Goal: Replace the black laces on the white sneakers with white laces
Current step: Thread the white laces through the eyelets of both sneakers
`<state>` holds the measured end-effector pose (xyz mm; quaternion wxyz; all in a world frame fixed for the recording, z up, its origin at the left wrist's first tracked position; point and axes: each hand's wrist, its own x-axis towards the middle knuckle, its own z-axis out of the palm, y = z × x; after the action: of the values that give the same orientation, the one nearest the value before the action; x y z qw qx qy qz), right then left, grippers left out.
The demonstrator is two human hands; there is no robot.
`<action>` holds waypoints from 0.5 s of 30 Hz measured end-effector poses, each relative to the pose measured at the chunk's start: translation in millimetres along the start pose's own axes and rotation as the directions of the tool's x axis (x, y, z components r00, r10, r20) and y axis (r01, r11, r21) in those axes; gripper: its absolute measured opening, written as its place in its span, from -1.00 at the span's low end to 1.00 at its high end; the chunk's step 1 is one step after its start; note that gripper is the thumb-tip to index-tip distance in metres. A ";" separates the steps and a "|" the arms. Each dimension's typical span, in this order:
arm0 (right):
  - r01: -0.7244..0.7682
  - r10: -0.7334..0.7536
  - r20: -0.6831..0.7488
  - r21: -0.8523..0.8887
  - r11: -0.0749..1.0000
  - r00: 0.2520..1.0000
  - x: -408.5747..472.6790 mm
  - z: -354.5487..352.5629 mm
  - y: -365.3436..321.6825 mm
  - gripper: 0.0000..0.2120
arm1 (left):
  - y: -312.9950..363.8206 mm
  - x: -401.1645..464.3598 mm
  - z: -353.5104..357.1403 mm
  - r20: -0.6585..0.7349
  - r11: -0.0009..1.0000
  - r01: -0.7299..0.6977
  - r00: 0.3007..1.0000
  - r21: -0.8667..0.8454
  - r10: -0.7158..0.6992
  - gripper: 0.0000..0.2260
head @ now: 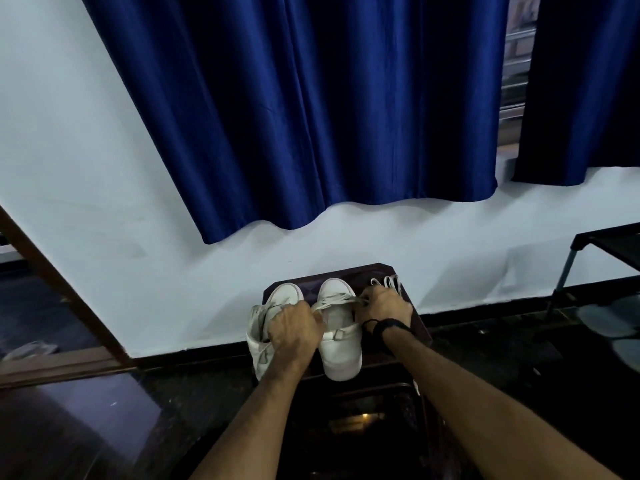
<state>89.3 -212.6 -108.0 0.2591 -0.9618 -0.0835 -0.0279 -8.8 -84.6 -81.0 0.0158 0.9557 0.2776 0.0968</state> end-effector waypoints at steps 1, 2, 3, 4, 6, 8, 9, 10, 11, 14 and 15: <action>-0.006 0.007 0.026 -0.037 0.999 1.000 3.9 -4.2 -1.7 -0.77 | -4.9 5.7 -6.1 0.062 1.000 -0.002 0.998 -0.008 0.002 -0.57; -0.002 0.008 0.074 -0.077 0.997 0.997 8.4 -10.3 -3.4 -0.74 | -11.3 13.4 -15.7 0.145 0.999 0.016 0.989 -0.040 -0.010 -0.51; 0.007 0.006 0.139 -0.095 0.995 0.990 12.8 -21.4 -6.2 -0.69 | -18.0 21.9 -29.7 0.247 0.993 0.059 0.968 -0.101 -0.033 -0.48; 0.019 -0.002 0.209 -0.079 0.997 0.978 17.4 -34.4 -9.2 -0.64 | -23.8 30.5 -45.9 0.347 0.978 0.106 0.937 -0.177 -0.039 -0.49; 0.059 -0.081 0.357 0.074 0.996 0.930 26.8 -64.5 -16.3 -0.59 | -33.1 47.0 -78.1 0.434 0.928 0.150 0.901 -0.340 0.014 -0.56; 0.060 -0.180 0.477 0.256 0.965 0.860 33.3 -97.3 -27.6 -0.67 | -37.1 56.3 -112.8 0.404 0.866 0.161 0.913 -0.473 0.051 -0.75; 0.031 -0.200 0.514 0.319 0.947 0.834 35.3 -113.8 -35.0 -0.76 | -37.7 59.1 -130.0 0.367 0.836 0.158 0.929 -0.525 0.054 -0.83; -0.022 -0.212 0.538 0.396 0.918 0.816 34.6 -131.4 -43.4 -0.83 | -36.8 59.6 -149.4 0.335 0.802 0.152 0.940 -0.578 0.063 -0.90; -0.072 -0.224 0.549 0.466 0.882 0.805 33.5 -147.7 -51.0 -0.88 | -35.5 59.4 -166.4 0.312 0.762 0.143 0.946 -0.632 0.081 -0.93; -0.077 -0.283 0.558 0.535 0.841 0.780 25.0 -190.4 -69.7 -0.87 | -25.8 54.4 -208.3 0.262 0.619 0.128 0.956 -0.775 0.132 -0.92; -0.038 -0.308 0.552 0.527 0.849 0.775 23.7 -200.4 -74.7 -0.84 | -21.6 51.7 -218.1 0.241 0.587 0.117 0.961 -0.801 0.137 -0.93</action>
<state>97.5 -246.3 104.4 0.4592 -0.8039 -0.2395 0.2924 -19.7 -43.8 140.2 0.4862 0.8488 0.1927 0.0776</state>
